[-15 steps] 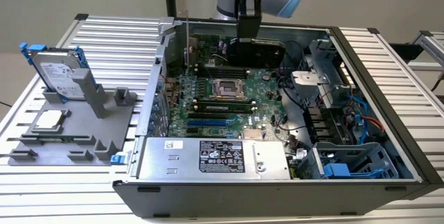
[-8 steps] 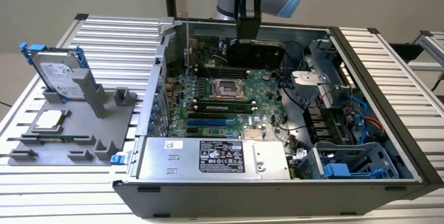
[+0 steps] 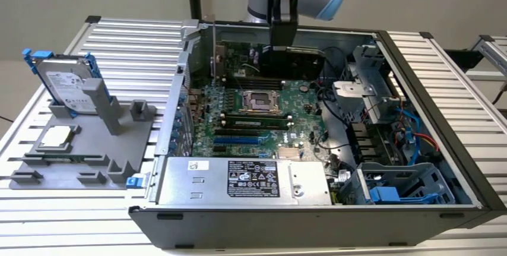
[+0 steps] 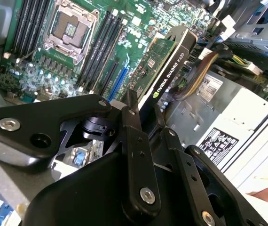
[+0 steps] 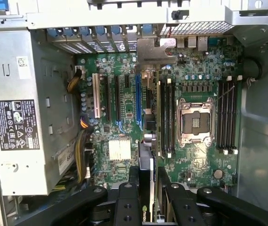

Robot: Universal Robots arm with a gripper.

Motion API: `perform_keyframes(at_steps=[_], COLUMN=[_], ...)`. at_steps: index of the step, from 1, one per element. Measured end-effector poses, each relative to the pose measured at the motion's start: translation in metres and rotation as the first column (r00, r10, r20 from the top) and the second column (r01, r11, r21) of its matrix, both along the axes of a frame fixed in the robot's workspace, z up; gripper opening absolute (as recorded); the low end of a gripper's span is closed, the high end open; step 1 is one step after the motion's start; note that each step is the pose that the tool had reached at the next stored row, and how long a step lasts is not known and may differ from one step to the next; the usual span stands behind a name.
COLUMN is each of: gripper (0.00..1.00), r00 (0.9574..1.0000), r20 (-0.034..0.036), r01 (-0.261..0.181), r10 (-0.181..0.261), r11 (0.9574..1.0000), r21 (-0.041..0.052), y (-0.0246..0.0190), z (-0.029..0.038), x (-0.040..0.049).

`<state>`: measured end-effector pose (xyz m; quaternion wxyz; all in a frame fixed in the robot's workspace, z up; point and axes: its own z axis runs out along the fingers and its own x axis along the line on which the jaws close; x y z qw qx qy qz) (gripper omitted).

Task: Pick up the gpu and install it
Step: 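Insert the gpu into the slot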

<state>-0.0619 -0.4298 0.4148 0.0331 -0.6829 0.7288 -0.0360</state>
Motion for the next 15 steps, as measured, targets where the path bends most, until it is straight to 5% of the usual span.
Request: perform_keyframes(at_steps=[15], gripper=[0.00], r00=[1.0000], r20=[0.0000], r01=[0.000], r10=[0.000], r11=[1.0000], r21=[0.0000], y=[0.0000], z=[-0.0042], x=[0.0000])
